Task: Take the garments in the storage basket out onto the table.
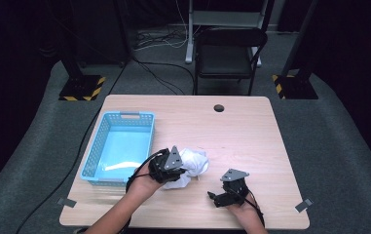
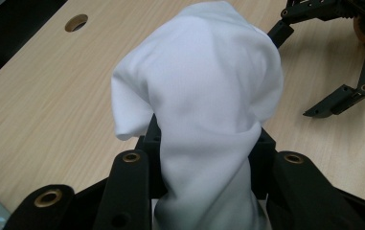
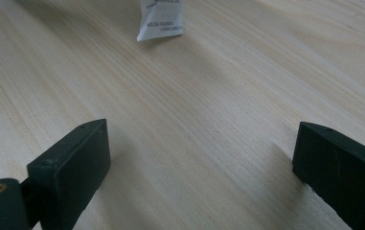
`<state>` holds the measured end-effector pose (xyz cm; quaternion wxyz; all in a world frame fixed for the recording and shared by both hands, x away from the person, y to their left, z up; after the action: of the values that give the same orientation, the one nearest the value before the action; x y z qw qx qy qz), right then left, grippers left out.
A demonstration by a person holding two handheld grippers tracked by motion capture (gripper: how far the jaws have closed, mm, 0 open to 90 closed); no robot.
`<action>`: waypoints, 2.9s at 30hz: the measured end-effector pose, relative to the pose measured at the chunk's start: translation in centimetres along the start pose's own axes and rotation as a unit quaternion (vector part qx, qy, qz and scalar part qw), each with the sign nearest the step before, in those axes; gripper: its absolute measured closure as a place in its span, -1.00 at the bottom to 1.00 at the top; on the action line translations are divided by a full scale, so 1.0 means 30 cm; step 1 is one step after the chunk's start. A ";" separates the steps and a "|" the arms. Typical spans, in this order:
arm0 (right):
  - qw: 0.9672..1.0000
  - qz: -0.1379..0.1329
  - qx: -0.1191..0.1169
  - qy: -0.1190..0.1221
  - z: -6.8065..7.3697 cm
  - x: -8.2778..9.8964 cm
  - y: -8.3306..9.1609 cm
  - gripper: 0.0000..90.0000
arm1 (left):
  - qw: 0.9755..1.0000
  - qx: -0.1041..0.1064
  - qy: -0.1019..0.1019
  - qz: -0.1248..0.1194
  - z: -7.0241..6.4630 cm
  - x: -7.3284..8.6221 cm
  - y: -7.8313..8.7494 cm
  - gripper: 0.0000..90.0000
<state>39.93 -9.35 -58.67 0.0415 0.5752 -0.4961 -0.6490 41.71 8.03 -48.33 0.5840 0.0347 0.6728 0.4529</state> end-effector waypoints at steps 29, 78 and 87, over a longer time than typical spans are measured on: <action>1.000 0.000 0.000 0.000 0.000 0.000 0.000 -0.88 | 0.998 0.020 0.008 0.054 -0.020 0.085 -0.116 0.40; 1.000 0.000 0.000 -0.001 0.000 0.001 0.001 -0.88 | 0.993 0.062 0.035 0.098 -0.068 0.089 -0.141 -0.52; 1.000 0.000 0.000 -0.001 0.000 0.001 0.001 -0.88 | 0.993 0.065 0.049 0.089 -0.047 0.073 -0.121 -0.60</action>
<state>39.92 -9.38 -58.67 0.0405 0.5746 -0.4962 -0.6496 41.63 6.35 -52.46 0.5041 0.1095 0.7232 0.4593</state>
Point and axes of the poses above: each handheld gripper's, and its own axes: y roughly backward along the jaws, x roughly out of its underside, z roughly to its left, the point moved 8 cm from there along -y, roughly forward along the jaws, and after that the axes turned 12 degrees about y, right-handed, at the moved point
